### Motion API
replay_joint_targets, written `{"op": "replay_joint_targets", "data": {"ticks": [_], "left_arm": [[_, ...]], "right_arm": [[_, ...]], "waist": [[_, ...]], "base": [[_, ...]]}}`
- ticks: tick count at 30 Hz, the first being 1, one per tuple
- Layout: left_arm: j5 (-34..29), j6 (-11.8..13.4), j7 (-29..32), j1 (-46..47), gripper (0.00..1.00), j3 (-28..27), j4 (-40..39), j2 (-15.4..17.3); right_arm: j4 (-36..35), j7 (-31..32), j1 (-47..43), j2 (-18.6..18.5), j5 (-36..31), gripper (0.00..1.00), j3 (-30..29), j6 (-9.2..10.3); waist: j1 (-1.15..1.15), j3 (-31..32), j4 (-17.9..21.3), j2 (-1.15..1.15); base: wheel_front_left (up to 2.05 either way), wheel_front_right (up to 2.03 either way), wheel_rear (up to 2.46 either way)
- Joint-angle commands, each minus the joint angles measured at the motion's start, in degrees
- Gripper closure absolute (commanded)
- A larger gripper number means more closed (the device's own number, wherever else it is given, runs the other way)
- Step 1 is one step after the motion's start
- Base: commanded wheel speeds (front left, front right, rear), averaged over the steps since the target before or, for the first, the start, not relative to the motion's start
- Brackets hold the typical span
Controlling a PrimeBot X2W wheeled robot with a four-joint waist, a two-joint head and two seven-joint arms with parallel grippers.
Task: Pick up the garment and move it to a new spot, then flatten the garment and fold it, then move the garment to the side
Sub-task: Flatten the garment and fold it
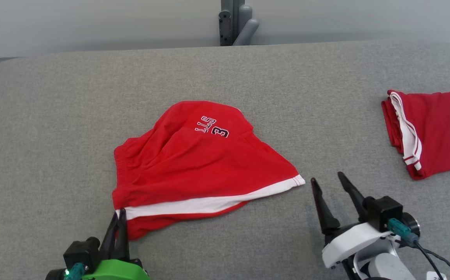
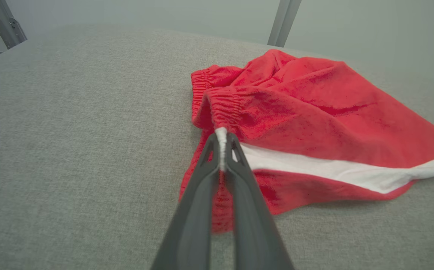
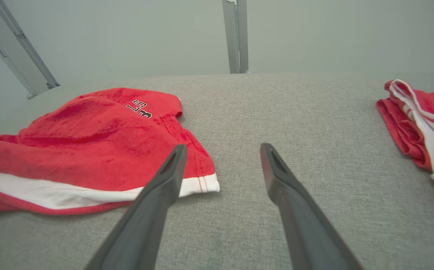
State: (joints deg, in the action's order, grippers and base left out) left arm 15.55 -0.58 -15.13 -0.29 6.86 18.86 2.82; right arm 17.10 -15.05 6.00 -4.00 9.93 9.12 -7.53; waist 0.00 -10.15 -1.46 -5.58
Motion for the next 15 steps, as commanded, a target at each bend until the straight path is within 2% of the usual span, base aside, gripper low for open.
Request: {"op": "replay_joint_targets", "data": {"ticks": [1,7,15], "left_arm": [[-0.96,-0.01,0.04,1.09,1.00,-1.49,-0.38,0.18],[-3.19,-0.94,0.04,3.84,1.00,-4.69,-0.28,0.19],[-3.14,-0.95,0.04,5.36,1.00,-5.91,-0.10,0.17]], "right_arm": [[1.12,-0.12,0.87,-0.28,1.74,0.00,2.08,0.11],[5.82,-0.11,3.13,-1.99,7.54,0.00,8.87,0.12],[9.55,-0.11,5.17,-3.83,9.95,0.00,14.01,0.11]], "waist": [[0.00,-1.36,-1.33,-0.01],[0.00,-3.37,-2.44,-0.01],[0.00,-4.91,-2.51,-0.01]], "base": [[0.00,0.00,0.00],[0.00,0.00,0.00],[0.00,0.00,0.00]]}}
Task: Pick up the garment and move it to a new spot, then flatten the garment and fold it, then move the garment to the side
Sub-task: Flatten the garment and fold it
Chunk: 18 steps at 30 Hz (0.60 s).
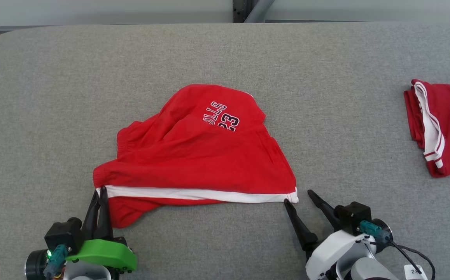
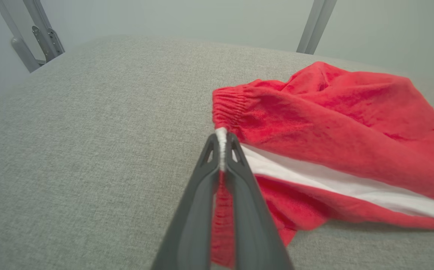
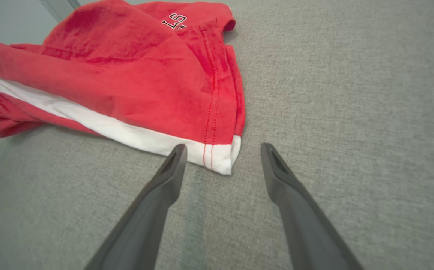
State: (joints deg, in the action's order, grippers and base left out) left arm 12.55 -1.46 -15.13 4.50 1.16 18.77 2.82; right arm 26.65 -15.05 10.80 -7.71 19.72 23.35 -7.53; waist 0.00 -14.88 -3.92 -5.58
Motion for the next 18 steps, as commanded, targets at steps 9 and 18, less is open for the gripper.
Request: {"op": "replay_joint_targets", "data": {"ticks": [9,18], "left_arm": [[0.73,0.24,0.04,1.19,1.00,1.00,-0.15,0.18],[0.92,0.16,0.04,1.14,1.00,1.61,-0.07,0.18]], "right_arm": [[1.81,-0.11,1.71,-1.77,1.26,0.15,4.13,0.11],[2.35,-0.11,2.70,-1.92,0.29,0.16,4.31,0.11]], "waist": [[0.00,-1.04,-0.66,-0.01],[0.00,-1.69,-1.51,-0.01]], "base": [[0.00,0.00,0.00],[0.00,0.00,0.00]]}}
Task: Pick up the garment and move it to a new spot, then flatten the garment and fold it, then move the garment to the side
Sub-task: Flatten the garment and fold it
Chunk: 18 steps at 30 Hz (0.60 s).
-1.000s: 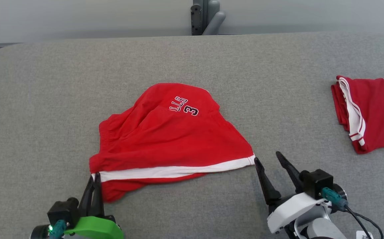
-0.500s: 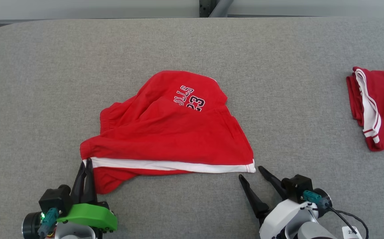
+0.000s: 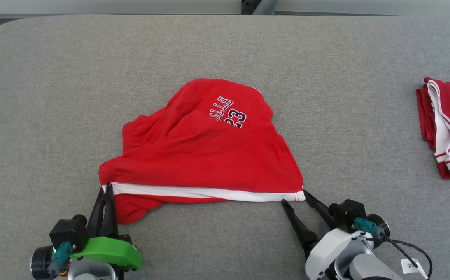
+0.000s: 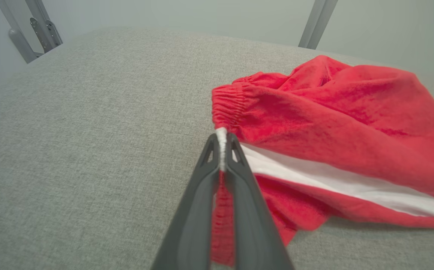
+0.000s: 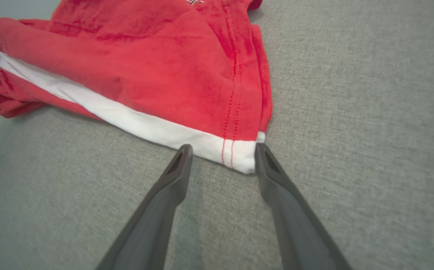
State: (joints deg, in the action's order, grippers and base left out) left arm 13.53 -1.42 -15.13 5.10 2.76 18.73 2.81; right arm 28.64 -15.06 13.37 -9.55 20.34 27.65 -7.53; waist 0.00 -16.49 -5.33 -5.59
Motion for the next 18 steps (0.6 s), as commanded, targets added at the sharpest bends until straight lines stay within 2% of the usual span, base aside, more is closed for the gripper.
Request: {"op": "replay_joint_targets", "data": {"ticks": [1,4,5,7,8,9,10,18], "left_arm": [[-0.06,0.12,0.04,0.52,1.00,0.08,-0.03,0.19],[-0.01,0.00,0.04,0.56,1.00,0.13,0.02,0.19],[0.04,-0.03,0.04,0.63,1.00,0.16,0.02,0.19],[0.13,-0.03,0.04,0.77,1.00,0.23,-0.06,0.19],[0.19,-0.03,0.04,0.86,1.00,0.25,-0.10,0.19],[0.22,-0.03,0.04,0.98,1.00,0.27,-0.15,0.19],[0.26,-0.04,0.04,1.10,1.00,0.25,-0.15,0.19],[-1.15,-1.18,0.04,0.82,1.00,-0.45,-2.33,0.21]], "right_arm": [[0.52,-0.10,0.27,0.02,-0.38,0.19,-0.02,0.11],[1.66,-0.04,0.62,0.34,-0.69,0.28,-0.14,0.11],[2.07,0.03,0.79,0.34,-0.84,0.36,-0.26,0.11],[2.70,0.03,0.94,0.48,-1.02,0.58,-0.33,0.11],[2.87,0.03,1.09,0.53,-1.06,0.73,-0.35,0.11],[2.99,0.03,1.27,0.56,-1.11,0.95,-0.38,0.11],[2.94,0.03,1.49,0.58,-1.18,1.00,-0.50,0.11],[-3.10,-0.04,0.73,0.14,0.10,1.00,-2.98,0.11]], "waist": [[0.00,-0.15,-0.21,0.00],[0.00,-0.37,-0.47,0.00],[0.00,-0.48,-0.54,0.00],[0.00,-0.69,-0.65,0.00],[0.00,-0.78,-0.67,0.00],[0.00,-0.84,-0.66,0.00],[0.00,-0.84,-0.63,0.00],[0.00,3.45,0.64,0.00]], "base": [[0.00,0.00,0.00],[0.00,0.00,0.00],[0.00,0.00,0.00],[0.00,0.00,0.00],[0.00,0.00,0.00],[0.00,0.00,0.00],[0.00,0.00,0.00],[0.00,0.00,0.00]]}}
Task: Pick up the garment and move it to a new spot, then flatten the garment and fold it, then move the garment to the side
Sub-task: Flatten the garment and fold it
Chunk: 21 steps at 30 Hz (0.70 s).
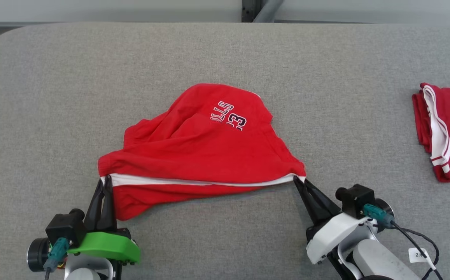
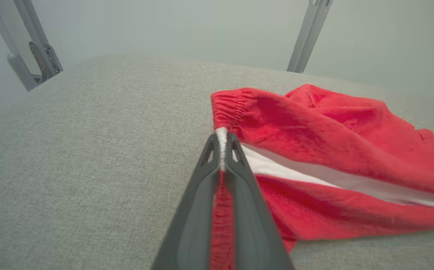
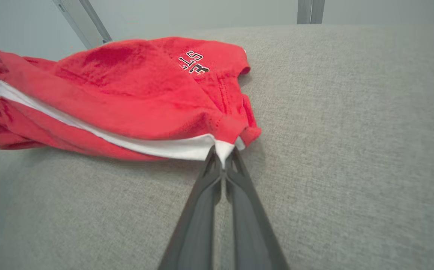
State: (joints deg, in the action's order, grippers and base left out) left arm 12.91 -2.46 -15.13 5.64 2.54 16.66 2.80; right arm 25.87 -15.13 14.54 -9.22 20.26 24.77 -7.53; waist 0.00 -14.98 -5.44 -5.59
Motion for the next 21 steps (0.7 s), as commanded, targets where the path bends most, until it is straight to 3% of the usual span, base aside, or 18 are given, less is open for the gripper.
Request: {"op": "replay_joint_targets", "data": {"ticks": [1,8,15,21], "left_arm": [[-0.87,-0.52,0.04,0.45,1.00,-0.57,-0.95,0.24],[-4.84,-3.69,0.05,4.10,1.00,-2.33,-6.20,1.77],[-5.74,-5.01,0.05,15.26,1.00,1.16,-10.21,9.89],[-1.50,-4.98,0.53,25.69,1.00,7.50,-7.49,17.04]], "right_arm": [[-1.71,0.03,-0.39,-0.25,0.69,1.00,-0.32,0.11],[-10.12,0.03,4.23,-3.06,2.40,1.00,-1.02,0.12],[-16.49,0.03,14.58,-7.24,5.35,1.00,-2.01,0.12],[-15.83,0.23,23.21,-9.41,5.72,1.00,-1.42,0.11]], "waist": [[0.00,2.92,1.06,0.00],[0.00,9.22,3.20,0.00],[0.00,12.12,4.75,0.00],[0.00,9.93,5.39,0.00]], "base": [[0.00,0.00,0.00],[0.00,0.00,0.00],[0.00,0.00,0.00],[0.00,0.00,0.00]]}}
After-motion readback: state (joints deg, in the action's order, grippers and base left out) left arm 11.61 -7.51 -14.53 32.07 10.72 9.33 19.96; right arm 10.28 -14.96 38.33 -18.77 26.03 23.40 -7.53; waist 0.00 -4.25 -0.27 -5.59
